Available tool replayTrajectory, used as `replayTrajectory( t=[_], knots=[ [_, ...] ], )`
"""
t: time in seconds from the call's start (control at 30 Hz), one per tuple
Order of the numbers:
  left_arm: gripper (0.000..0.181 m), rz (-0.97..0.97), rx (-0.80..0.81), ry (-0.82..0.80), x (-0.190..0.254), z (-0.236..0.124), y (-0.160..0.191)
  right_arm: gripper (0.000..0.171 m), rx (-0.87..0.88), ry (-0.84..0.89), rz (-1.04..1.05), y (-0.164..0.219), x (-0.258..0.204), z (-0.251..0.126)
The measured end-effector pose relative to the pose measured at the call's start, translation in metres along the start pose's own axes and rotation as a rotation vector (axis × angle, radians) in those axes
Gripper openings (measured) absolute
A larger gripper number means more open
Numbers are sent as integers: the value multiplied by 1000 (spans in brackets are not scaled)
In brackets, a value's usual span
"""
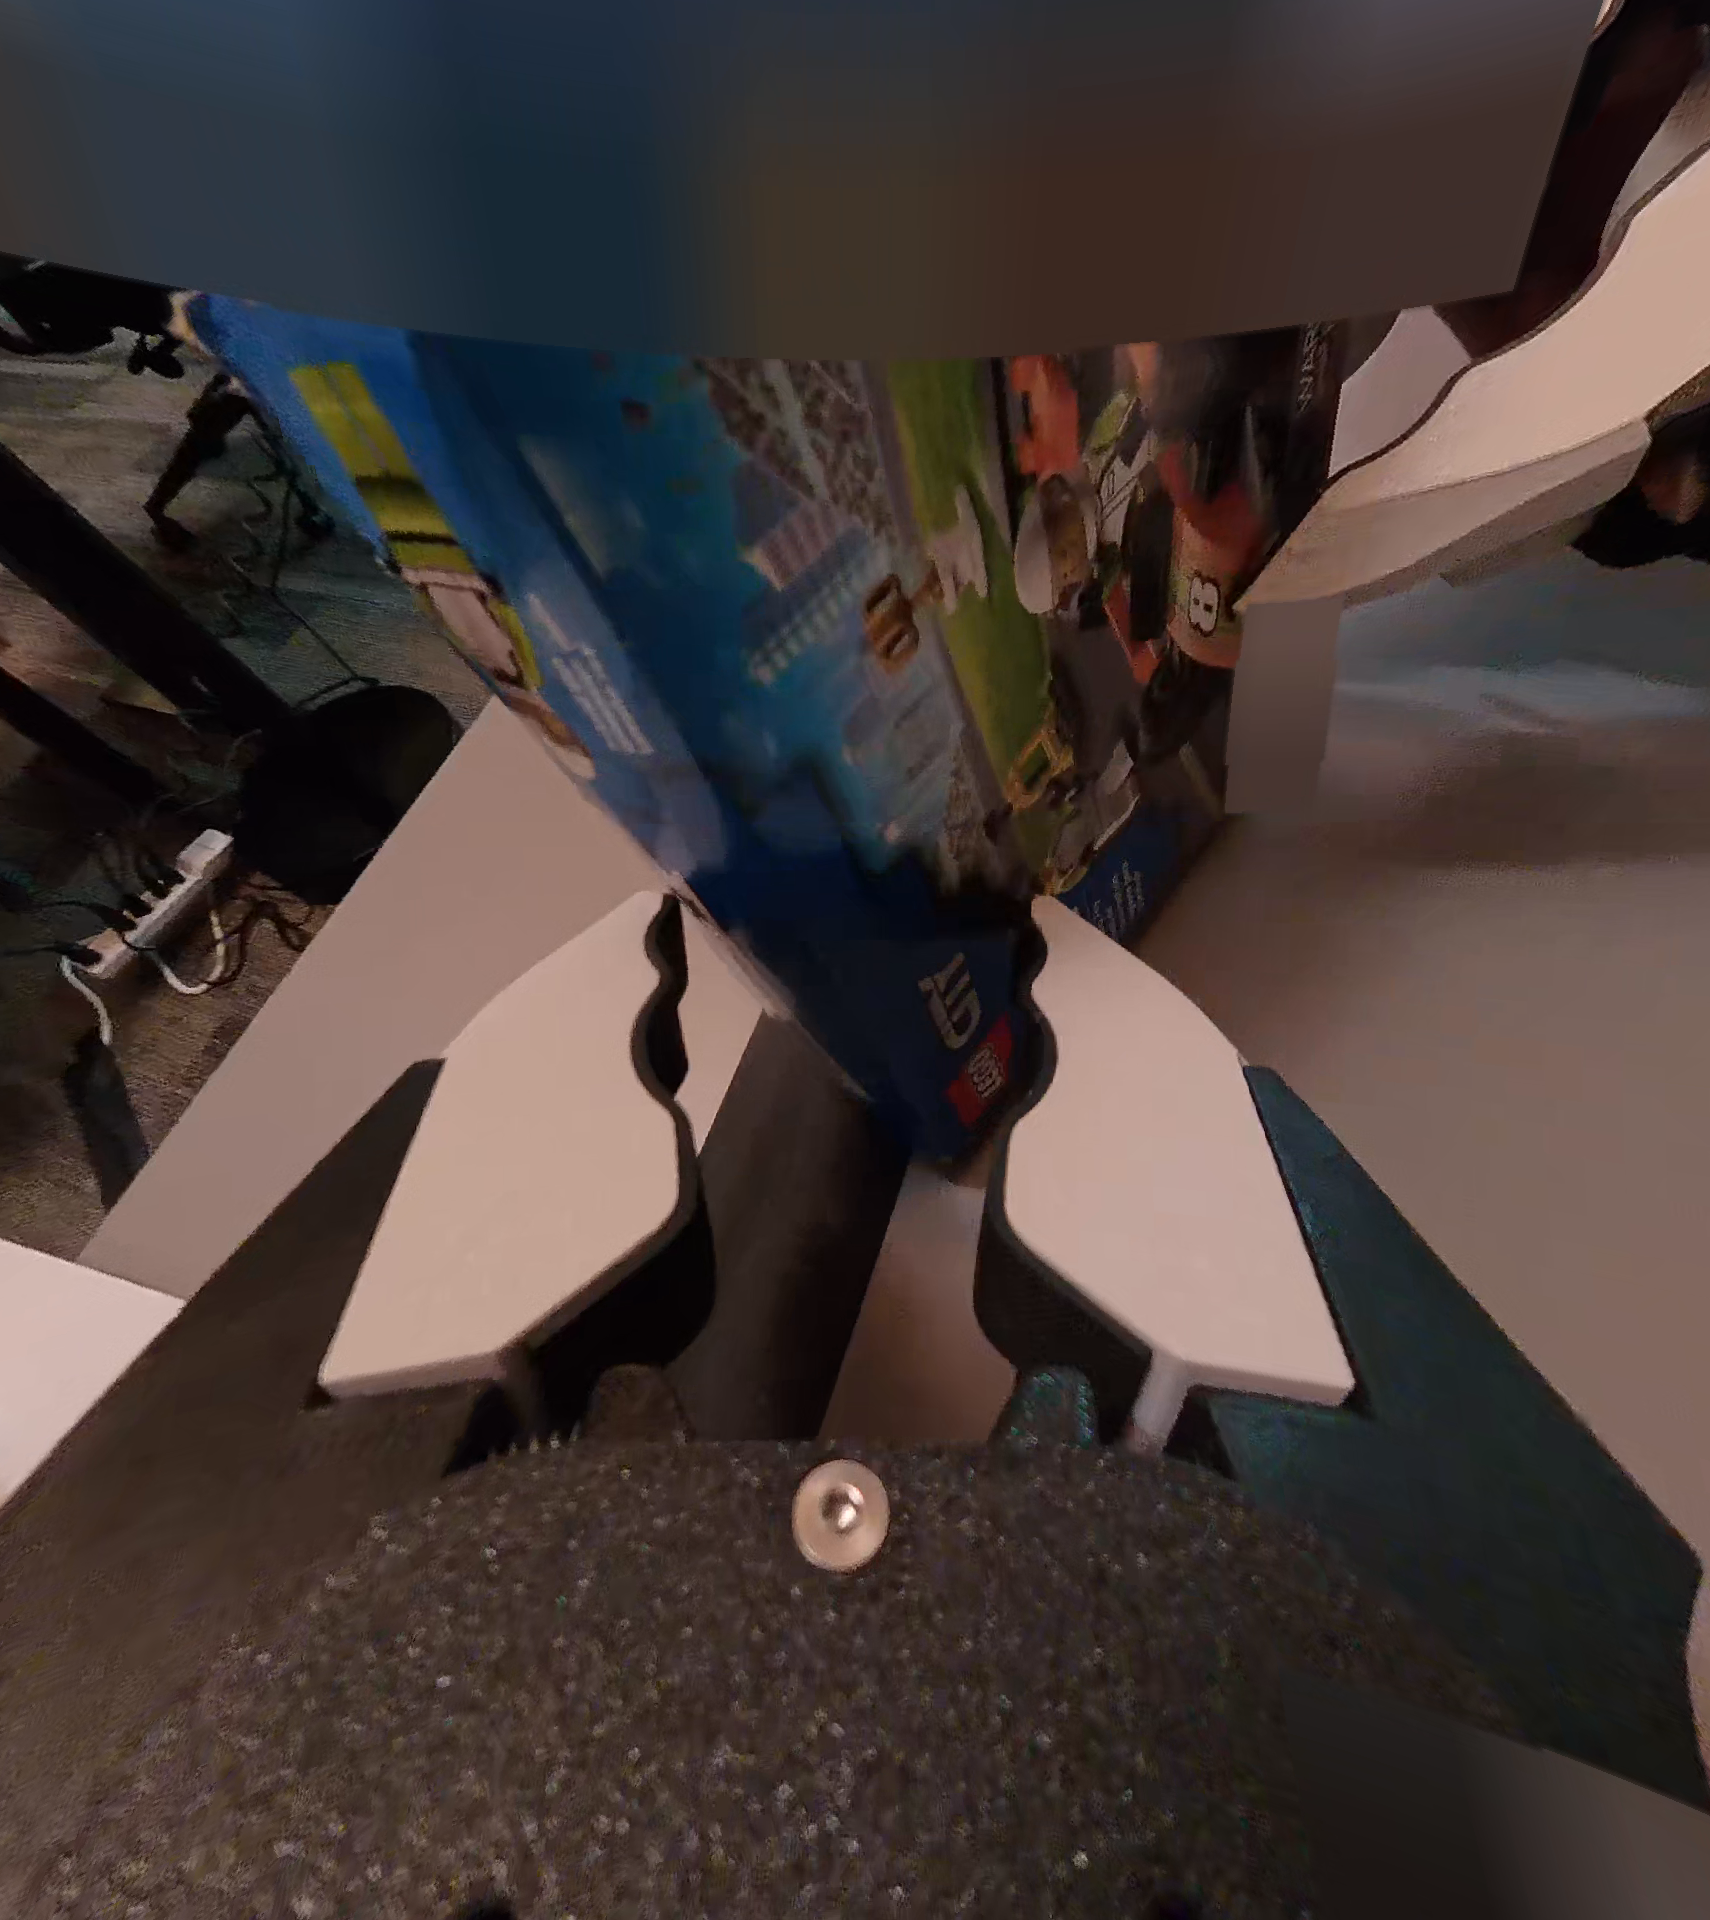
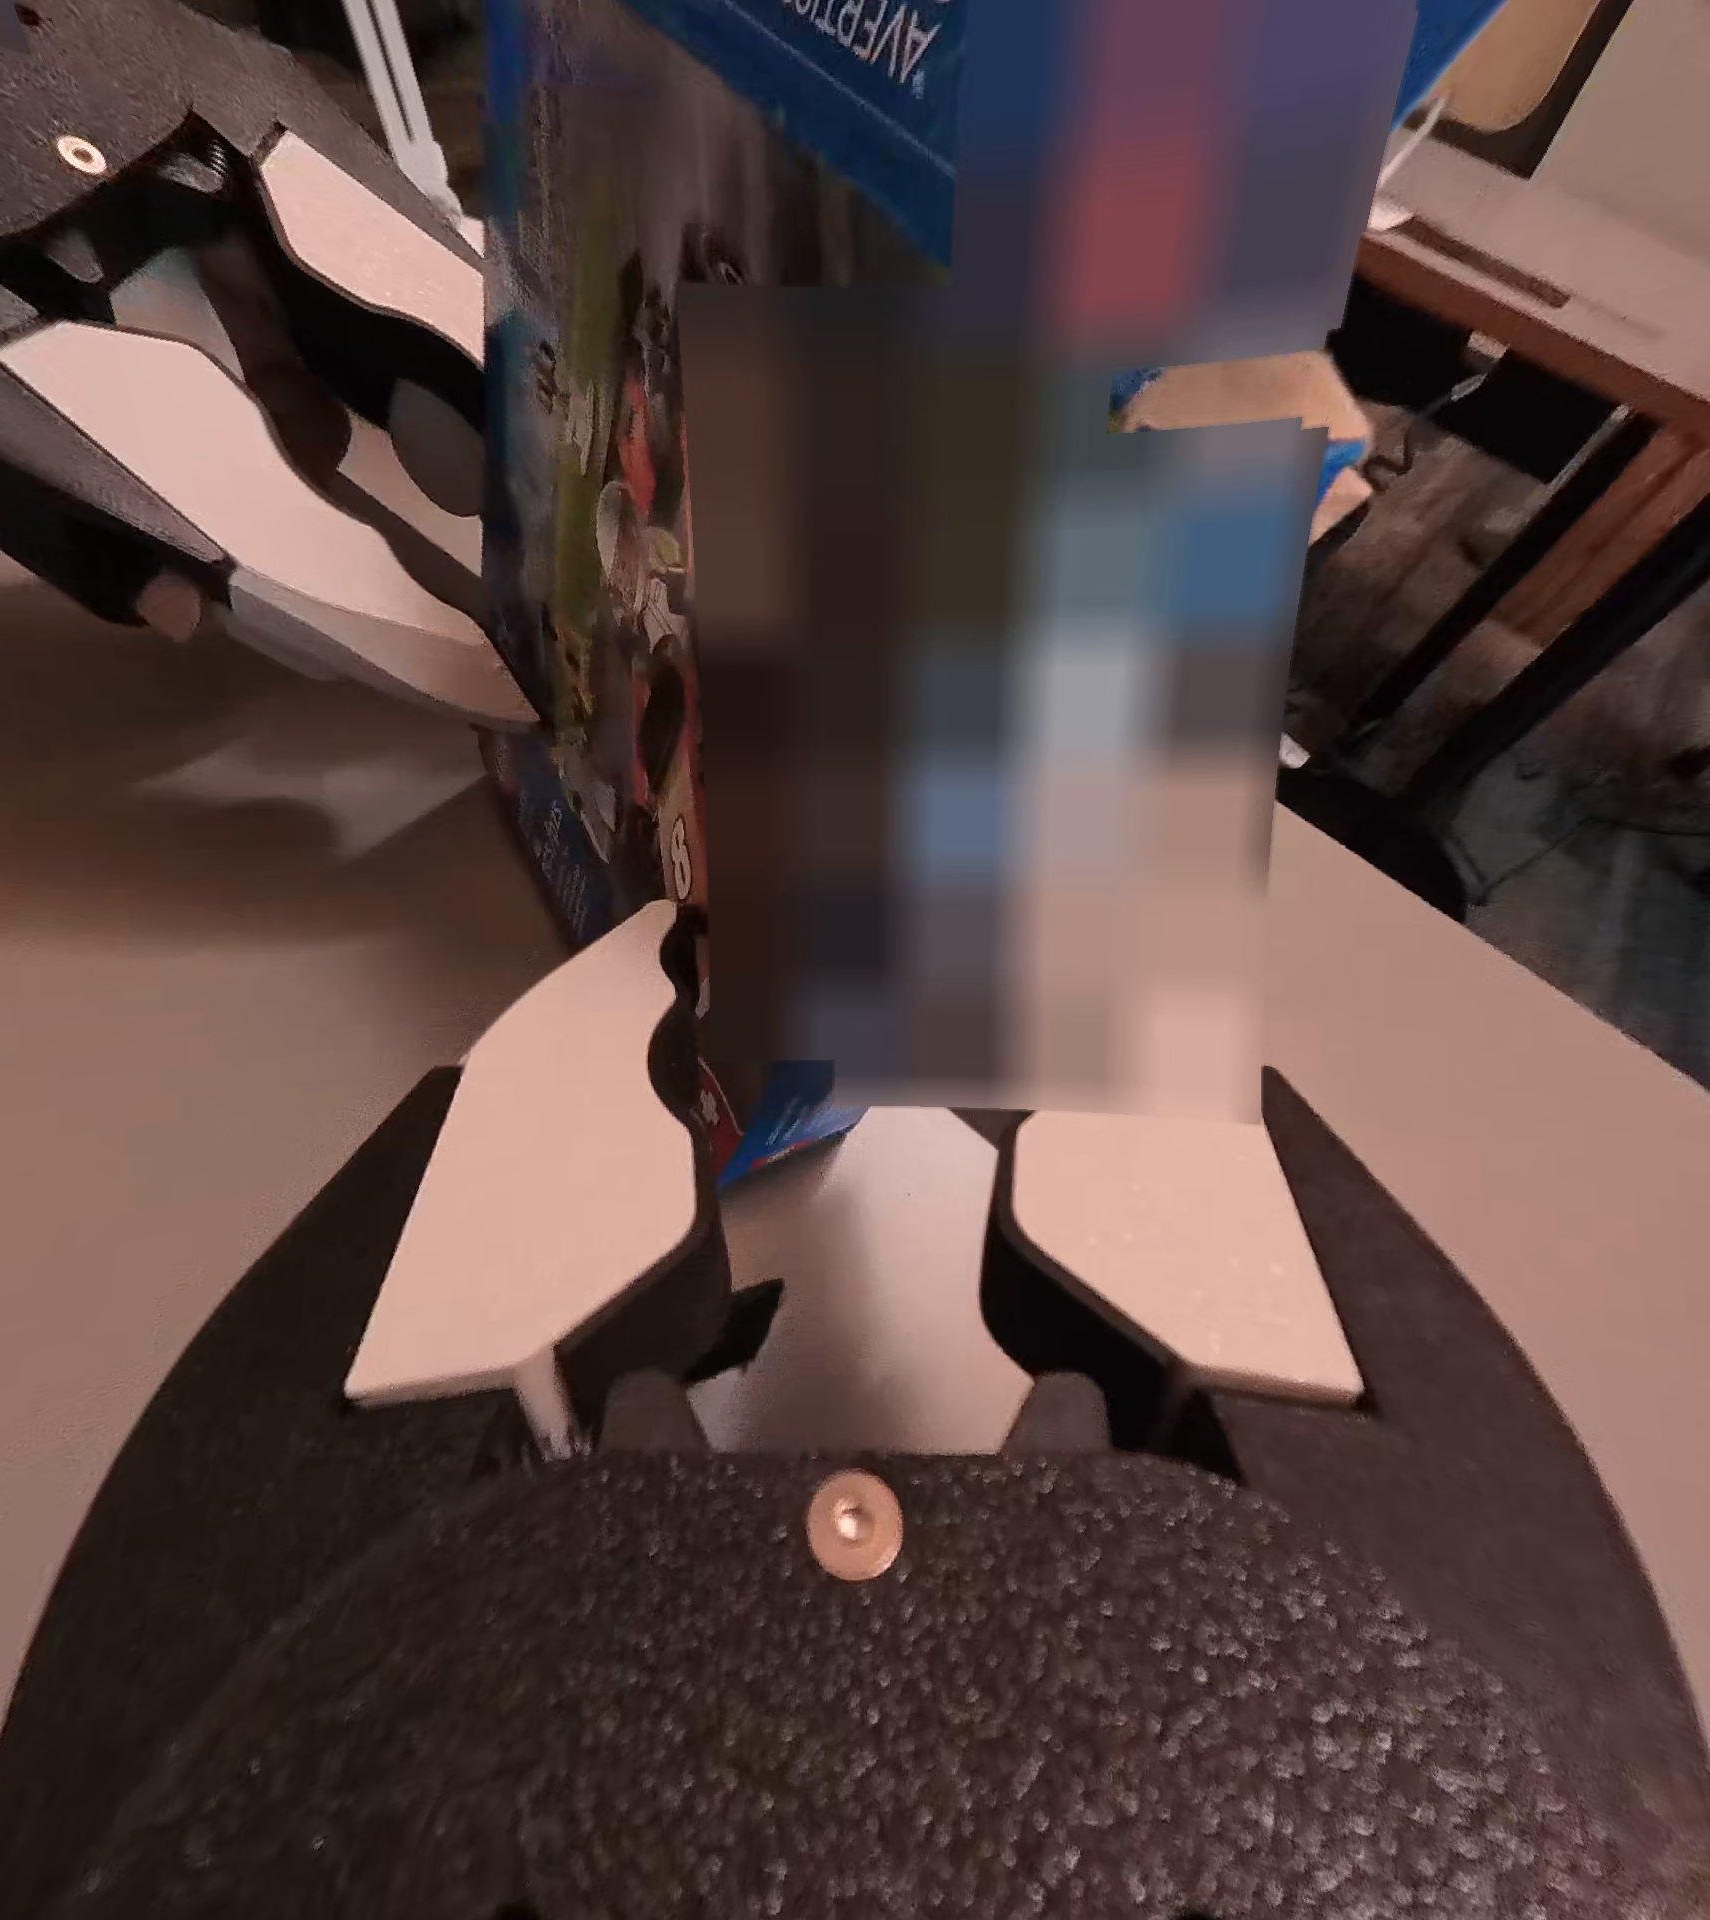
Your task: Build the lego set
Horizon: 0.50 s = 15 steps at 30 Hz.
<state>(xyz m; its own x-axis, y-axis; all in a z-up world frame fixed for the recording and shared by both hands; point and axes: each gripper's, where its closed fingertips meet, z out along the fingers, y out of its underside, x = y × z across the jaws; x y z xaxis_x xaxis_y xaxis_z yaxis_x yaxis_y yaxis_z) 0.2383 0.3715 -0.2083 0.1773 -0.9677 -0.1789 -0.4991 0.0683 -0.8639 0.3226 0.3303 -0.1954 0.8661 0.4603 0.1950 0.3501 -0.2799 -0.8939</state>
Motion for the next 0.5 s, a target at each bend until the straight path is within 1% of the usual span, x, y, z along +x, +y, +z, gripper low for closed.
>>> replayTrajectory(
  t=[0.07, 0.13, 0.2, 0.27, 0.3, 0.33, 0.5],
  knots=[
    [60, 36, 7, -29, -2, -1, 1, 58, 17, 32, -56, -1, -1, 1],
    [58, 109, 32, -89, -10, -1, -3, 57, 7, 101, -138, -2, 2, 4],
    [58, 121, 28, -122, -19, 1, -7, 57, 2, 162, -190, -9, 7, 8],
    [58, 57, -21, -99, -23, 7, 0, 56, -25, 160, -152, -9, 9, 13],
    [58, 15, -33, -86, -23, 10, 4, 60, -40, 154, -115, -7, 9, 18],
    [57, -6, -21, -86, -23, 11, 3, 59, -45, 161, -92, -6, 11, 20],
    [54, -44, -60, -98, -24, 13, 3, 59, -74, 150, -7, -5, 15, 25]
  ],
)
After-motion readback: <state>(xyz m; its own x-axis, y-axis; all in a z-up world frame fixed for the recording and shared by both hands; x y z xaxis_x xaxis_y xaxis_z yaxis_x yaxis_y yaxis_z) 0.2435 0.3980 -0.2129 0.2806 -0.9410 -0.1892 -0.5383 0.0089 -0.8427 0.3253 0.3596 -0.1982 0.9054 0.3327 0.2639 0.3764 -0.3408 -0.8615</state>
